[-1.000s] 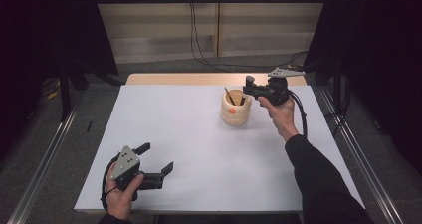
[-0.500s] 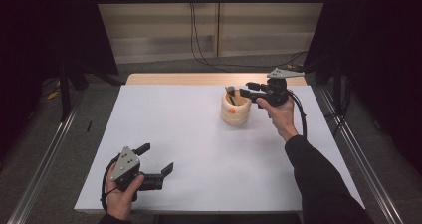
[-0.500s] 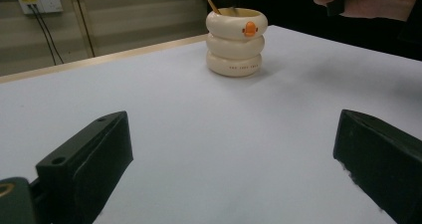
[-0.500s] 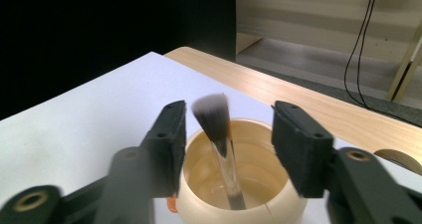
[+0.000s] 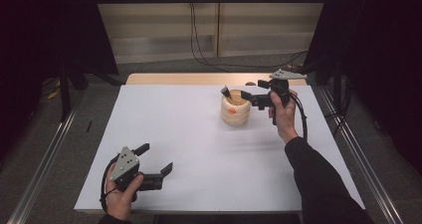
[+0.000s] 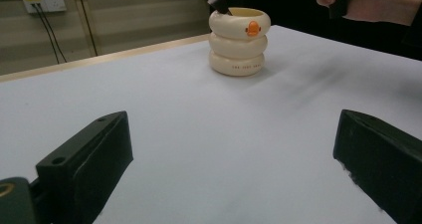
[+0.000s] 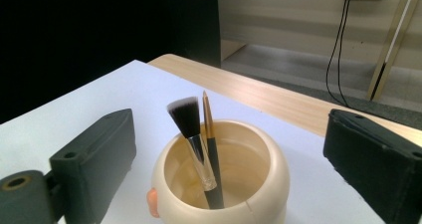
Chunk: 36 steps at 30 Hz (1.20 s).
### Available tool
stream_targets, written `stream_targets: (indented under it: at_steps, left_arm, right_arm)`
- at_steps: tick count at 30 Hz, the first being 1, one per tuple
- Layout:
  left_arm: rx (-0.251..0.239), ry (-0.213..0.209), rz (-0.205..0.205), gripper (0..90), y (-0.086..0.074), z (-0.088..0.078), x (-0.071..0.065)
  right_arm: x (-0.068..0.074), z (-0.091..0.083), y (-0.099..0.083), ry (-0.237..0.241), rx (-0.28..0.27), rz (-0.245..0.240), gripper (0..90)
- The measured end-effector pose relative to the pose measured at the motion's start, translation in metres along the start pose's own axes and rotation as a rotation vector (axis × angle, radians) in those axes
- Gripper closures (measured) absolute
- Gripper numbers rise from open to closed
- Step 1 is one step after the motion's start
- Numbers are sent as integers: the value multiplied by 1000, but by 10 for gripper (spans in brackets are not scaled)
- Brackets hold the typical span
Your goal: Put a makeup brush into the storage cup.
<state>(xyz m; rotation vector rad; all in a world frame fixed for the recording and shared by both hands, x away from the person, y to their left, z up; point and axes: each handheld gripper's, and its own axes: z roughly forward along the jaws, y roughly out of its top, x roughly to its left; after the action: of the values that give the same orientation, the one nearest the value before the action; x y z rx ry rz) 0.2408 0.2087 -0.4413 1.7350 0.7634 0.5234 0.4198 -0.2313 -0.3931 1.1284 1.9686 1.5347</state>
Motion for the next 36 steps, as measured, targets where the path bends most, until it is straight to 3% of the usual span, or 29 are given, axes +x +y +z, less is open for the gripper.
stream_targets:
  at_steps: [4,12,17,27,36]
  left_arm:
    - [5,4,5,19,0,0,0]
    - [4,11,-2,19,0,0,1]
    - [-4,7,-9,20,0,0,1]
    - [-9,21,-14,20,1,-3,3]
    - [-22,22,-30,20,1,-4,2]
  right_arm:
    - [0,-1,0,-49,-9,1,58]
    - [3,-5,-4,-66,-27,7,8]
    - [7,-9,-5,-103,-57,-25,5]
    - [9,-21,-11,-90,-56,-12,6]
    - [9,-36,-19,-111,-76,0,6]
